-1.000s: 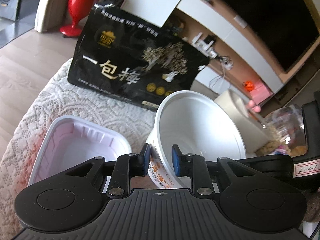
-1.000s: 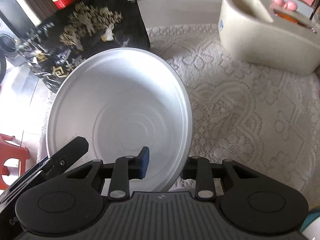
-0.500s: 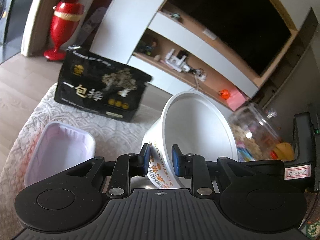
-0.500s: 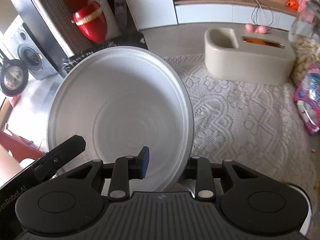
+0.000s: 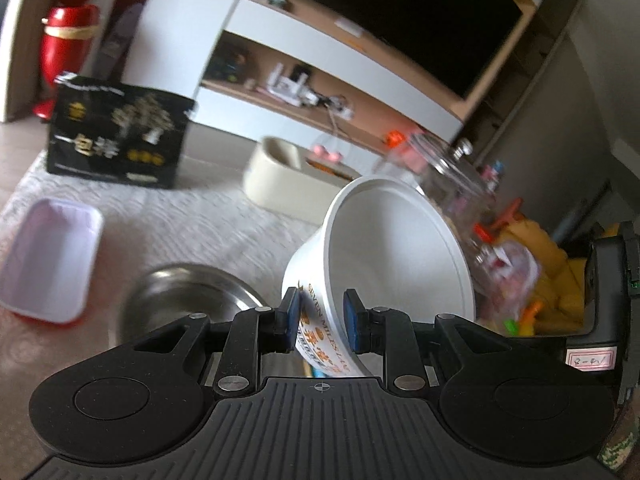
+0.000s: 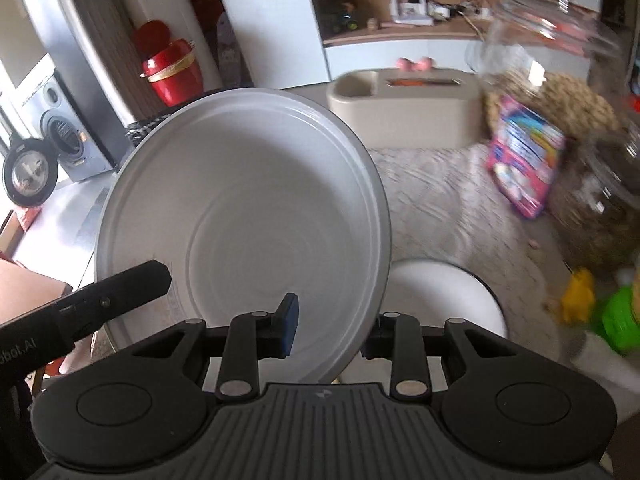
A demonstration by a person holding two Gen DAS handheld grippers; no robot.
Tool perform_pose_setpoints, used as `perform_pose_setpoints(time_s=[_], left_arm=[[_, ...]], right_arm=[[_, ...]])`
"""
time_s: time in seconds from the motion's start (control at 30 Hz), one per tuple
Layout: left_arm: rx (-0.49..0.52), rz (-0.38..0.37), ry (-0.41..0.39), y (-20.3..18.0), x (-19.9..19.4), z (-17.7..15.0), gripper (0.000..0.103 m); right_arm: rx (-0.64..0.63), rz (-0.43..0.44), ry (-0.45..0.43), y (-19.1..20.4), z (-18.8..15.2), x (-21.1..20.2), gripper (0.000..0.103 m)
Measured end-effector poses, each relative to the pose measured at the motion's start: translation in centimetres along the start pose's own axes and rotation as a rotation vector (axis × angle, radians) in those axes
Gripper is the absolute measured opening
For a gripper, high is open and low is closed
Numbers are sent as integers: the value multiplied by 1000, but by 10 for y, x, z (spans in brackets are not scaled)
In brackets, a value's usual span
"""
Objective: Organize plates and bowls
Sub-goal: 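Lower the white bowl into the blue bowl and open both grippers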
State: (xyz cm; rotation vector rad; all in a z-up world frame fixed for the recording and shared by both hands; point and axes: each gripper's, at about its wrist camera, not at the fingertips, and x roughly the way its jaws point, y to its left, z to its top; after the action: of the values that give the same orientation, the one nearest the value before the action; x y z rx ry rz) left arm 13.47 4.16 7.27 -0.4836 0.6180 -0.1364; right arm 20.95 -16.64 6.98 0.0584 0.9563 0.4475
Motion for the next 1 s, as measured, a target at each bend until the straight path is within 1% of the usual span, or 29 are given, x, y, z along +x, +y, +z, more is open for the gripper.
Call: perform_pose_setpoints(time_s=[0.07,0.17,0.3,0.4,0.5,0.57,0.67,0.87,1.0], left_arm=[[14,-15,35,-4,12,-4,25],[22,-17,89,-9,31,-14,25],[40,17,152,-12,62,-26,25],[64,19,188,-19,81,-36,25],[92,19,222,-26,92,-44,25],[111,31,227,-29,97,-47,25],[108,28,226,-29,98,-48,25],[107,25,203,-30,88,-45,25],[97,33,175,-29,83,-42,25]], right_arm=[[28,-6,-8,-17,-5,-3,30],[63,-9,-8,-37,-12,0,30],[83,-26,12,-55,-20,14,30],[91,-61,23,-68,-24,27,30],[103,-95,33,-79,-27,35,30],[117,-88,42,-86,-27,37,30],[121,-80,47,-90,-29,36,30],[103,-82,52,-85,-29,34,30],[71,-94,33,-78,-26,27,30]])
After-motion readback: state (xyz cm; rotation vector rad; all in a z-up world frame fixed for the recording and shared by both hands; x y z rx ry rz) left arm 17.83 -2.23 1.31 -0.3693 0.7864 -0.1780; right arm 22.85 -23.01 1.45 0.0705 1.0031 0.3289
